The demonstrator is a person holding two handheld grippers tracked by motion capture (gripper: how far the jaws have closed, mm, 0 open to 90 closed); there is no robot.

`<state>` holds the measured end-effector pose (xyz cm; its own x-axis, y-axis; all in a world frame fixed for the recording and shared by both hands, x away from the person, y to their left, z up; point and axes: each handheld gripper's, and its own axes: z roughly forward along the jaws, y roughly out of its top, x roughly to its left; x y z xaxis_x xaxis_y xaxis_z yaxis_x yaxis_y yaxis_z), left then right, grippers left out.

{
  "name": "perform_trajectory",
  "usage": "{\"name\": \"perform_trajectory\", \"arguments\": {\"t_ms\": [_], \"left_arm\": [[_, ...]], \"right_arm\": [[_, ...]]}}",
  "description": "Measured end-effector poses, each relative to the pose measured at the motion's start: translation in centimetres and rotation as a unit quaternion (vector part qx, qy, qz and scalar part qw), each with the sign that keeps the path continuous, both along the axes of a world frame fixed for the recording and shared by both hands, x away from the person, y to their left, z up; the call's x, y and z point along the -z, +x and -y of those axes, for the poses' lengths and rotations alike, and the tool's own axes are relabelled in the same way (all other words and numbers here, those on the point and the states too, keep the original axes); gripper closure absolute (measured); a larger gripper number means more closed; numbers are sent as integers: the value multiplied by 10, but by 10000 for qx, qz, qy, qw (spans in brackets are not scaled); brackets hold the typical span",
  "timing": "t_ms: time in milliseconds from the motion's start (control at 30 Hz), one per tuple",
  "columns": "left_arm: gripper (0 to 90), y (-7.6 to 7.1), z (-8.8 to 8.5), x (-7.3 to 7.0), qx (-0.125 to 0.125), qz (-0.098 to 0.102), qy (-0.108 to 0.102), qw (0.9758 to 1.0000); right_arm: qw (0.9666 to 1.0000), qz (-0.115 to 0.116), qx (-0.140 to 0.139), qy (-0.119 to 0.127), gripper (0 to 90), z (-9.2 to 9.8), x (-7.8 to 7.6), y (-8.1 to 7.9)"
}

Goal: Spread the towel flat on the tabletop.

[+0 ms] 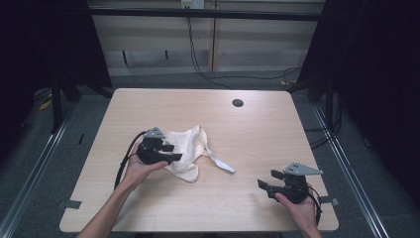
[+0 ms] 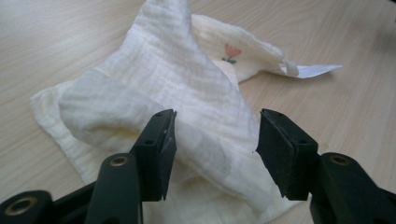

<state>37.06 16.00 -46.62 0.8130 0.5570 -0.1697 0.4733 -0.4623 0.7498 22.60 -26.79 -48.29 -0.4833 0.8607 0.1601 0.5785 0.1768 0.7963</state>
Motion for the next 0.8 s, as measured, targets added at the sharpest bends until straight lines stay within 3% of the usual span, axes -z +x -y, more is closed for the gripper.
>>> {"name": "perform_trajectory", "arguments": {"t_ms": [67, 167, 267, 467, 567, 700, 800], "left_arm": [[474, 1, 1, 3, 18, 30, 47, 10000], [464, 4, 1, 10, 24, -92, 104, 9999], [442, 3, 4, 15, 97, -142, 317, 9994], [512, 3, 14, 28, 217, -207, 582, 9979], [647, 3, 13, 29, 230, -198, 567, 9979], [744, 2, 10, 31, 243, -187, 528, 9981], [770, -2, 9, 32, 267, -271, 386, 9985]], "right_arm": [[10000, -14, -41, -3, 309, -1, 0, 0], [9999, -16, -97, -49, 307, -3, 1, -1], [9998, -41, -178, -34, 302, -4, 1, -1], [9996, -74, -243, -105, 293, -5, 2, 1], [9995, -81, -274, -128, 292, -6, 2, 1], [9995, -68, -264, -160, 288, -5, 2, 1], [9994, -124, -266, -193, 288, -7, 3, 2]]}}
